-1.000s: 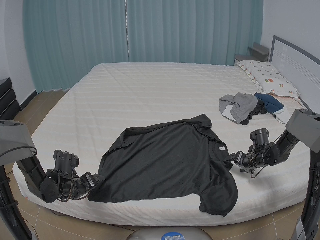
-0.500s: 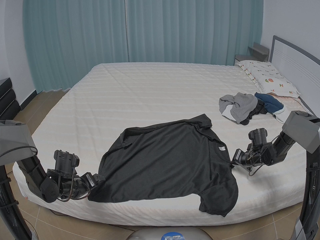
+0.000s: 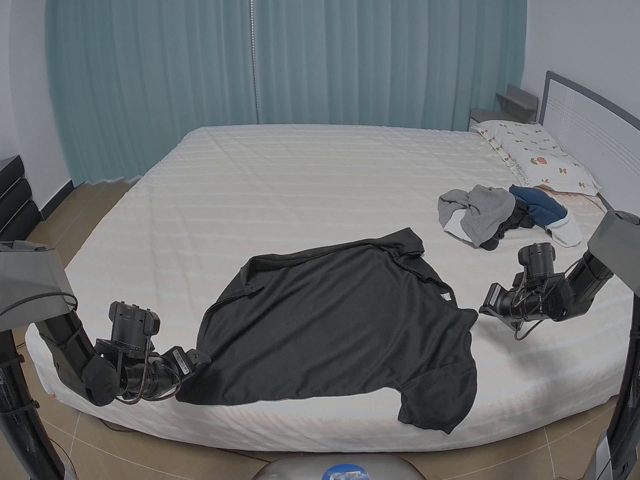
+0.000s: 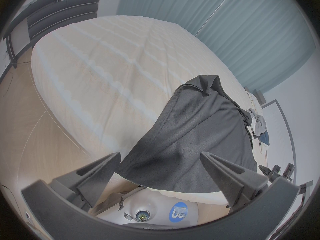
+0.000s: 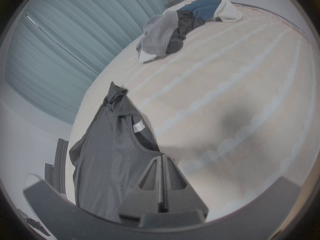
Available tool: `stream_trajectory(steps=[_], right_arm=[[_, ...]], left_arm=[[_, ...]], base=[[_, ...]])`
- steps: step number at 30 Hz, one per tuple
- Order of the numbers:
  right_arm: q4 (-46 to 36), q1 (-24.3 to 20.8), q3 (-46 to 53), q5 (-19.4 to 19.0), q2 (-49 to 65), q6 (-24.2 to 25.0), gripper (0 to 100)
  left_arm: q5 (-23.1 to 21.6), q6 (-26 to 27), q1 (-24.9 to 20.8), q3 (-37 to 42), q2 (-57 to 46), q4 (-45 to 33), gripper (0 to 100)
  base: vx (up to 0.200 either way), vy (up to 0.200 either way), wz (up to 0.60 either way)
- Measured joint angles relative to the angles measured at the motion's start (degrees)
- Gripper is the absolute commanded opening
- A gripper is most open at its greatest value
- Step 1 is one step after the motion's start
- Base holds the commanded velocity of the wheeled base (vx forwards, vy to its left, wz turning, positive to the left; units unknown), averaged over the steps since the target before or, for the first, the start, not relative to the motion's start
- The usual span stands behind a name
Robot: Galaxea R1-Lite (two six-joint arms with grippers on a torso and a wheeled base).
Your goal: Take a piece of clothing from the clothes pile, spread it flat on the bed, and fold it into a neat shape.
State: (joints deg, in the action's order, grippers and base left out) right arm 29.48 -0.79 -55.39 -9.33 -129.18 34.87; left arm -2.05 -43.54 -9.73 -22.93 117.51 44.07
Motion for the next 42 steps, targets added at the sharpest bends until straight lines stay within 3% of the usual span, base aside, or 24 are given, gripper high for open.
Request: stream_trajectory(steps=[6,13,14,25,30,42], right_arm=[[0.0,1.8,1.0,0.0,2.5,-4.1,0],[0.0,2.0,2.0,0.0,3.1,-4.9,0],[0.0,1.9,2.0,-0.1,3.0,-4.9,100],[0.1,1.9,2.0,-4.9,2.7,-3.2,100],[0.1,1.7,2.0,-5.2,2.7,-1.6,100],[0.1,1.5,2.0,-5.3,2.7,-1.5,100]], left_arm=[[0.0,0.0,0.0,0.0,0.2,0.0,100],[-0.1,0.0,0.0,0.0,0.2,0.0,100],[0.0,0.0,0.1,-0.1,0.2,0.0,100],[0.2,-1.4,0.5,-1.8,0.2,0.1,100],[0.1,-4.3,1.0,-3.0,0.1,0.1,100],[-0.4,-4.5,2.0,-3.6,0.2,0.1,100]], base=[[0.0,0.0,0.0],[0.0,0.0,0.0],[0.0,0.0,0.0],[0.0,0.0,0.0],[0.0,0.0,0.0],[0.0,0.05,0.0]])
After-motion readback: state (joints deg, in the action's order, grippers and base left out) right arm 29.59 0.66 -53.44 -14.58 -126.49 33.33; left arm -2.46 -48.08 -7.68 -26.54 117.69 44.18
